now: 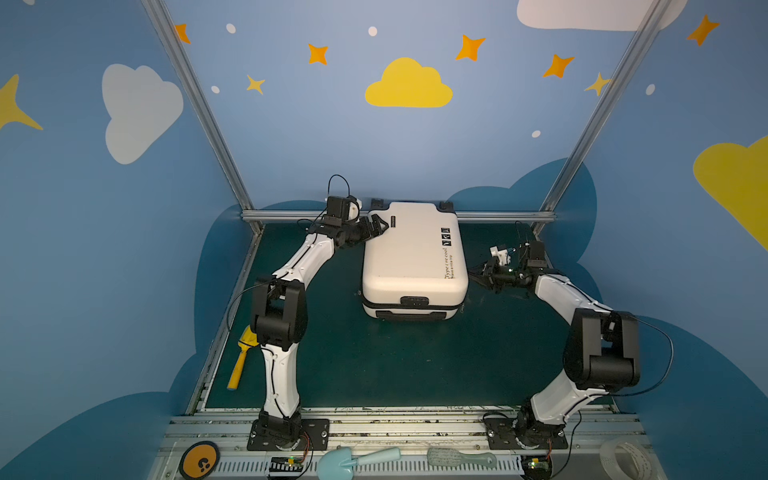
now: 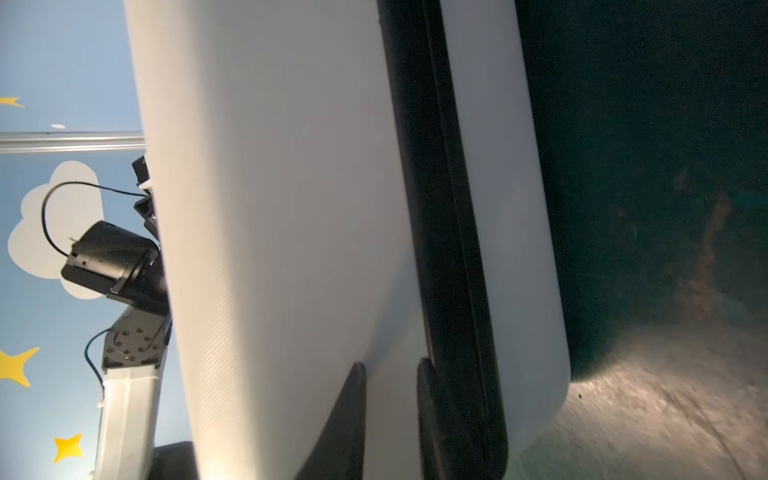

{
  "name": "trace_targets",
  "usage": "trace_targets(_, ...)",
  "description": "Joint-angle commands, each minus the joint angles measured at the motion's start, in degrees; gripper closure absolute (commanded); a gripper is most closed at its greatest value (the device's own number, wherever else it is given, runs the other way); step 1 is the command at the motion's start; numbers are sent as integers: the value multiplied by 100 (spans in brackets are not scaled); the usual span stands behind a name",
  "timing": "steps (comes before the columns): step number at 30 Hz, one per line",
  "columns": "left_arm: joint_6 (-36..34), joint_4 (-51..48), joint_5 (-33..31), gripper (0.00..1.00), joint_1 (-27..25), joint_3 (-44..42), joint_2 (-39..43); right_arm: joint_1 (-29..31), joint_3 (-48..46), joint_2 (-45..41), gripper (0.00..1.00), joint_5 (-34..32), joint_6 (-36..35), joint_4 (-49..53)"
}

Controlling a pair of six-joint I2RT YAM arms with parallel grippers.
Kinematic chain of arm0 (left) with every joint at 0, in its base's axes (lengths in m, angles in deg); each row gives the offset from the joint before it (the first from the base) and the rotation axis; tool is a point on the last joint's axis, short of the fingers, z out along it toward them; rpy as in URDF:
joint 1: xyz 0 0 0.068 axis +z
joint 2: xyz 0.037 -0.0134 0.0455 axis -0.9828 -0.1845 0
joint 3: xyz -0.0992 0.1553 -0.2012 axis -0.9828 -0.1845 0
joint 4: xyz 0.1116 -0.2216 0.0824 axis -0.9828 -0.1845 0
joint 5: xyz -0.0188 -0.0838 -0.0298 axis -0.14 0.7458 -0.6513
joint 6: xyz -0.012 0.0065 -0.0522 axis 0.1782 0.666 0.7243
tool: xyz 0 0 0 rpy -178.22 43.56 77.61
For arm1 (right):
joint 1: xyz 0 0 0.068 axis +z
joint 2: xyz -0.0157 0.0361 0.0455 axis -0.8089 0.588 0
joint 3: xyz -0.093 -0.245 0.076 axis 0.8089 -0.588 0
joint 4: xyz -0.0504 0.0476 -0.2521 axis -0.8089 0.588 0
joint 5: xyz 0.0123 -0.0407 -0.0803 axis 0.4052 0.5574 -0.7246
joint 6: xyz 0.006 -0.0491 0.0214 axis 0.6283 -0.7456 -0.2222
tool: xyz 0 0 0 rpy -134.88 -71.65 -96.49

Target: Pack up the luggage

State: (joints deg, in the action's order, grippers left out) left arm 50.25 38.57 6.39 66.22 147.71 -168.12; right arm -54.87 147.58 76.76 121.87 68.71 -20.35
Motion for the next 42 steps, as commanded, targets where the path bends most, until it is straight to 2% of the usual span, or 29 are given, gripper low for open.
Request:
trace_targets(1, -67, -37, 829, 0, -153, 104, 268, -128, -133, -518, 59, -209, -335, 525)
trace_targets(4, -111, -29, 840, 0, -9, -76, 577, -219, -213, -841, 47, -487, -610, 908)
trace_targets(7, -172, -62, 844, 0, 112, -287, 931, -280, -360, -1145, 43, -680, -812, 1140)
trace_targets(12, -260, -78, 788, 0, 292, -808, 1585, -307, -783, -1631, 42, -944, -1037, 1143)
trace_targets(16, -265, 65, 739, 0, 390, -1531, 2225, -298, -1375, -2063, 49, -1040, -1343, 751)
trace_targets(17, -284, 113, 730, 0, 408, -1747, 2397, -298, -1526, -2146, 52, -1052, -1420, 634)
trace_targets(22, -331, 226, 553, 0, 511, -2755, 3089, -185, -2216, -2240, 55, -1188, -1499, -69)
trace_targets(28, -383, 408, 385, 0, 710, -3849, 3759, 163, -3026, -2233, 52, -1189, -1678, -1124)
trace_targets(32, -313, 497, 509, 0, 809, -4267, 3868, 407, -3330, -2232, 52, -1307, -1774, -1609)
trace_targets(42, 3, 965, 869, 0, 831, -4769, 3795, 614, -3251, -2034, 51, -1632, -2026, -1789)
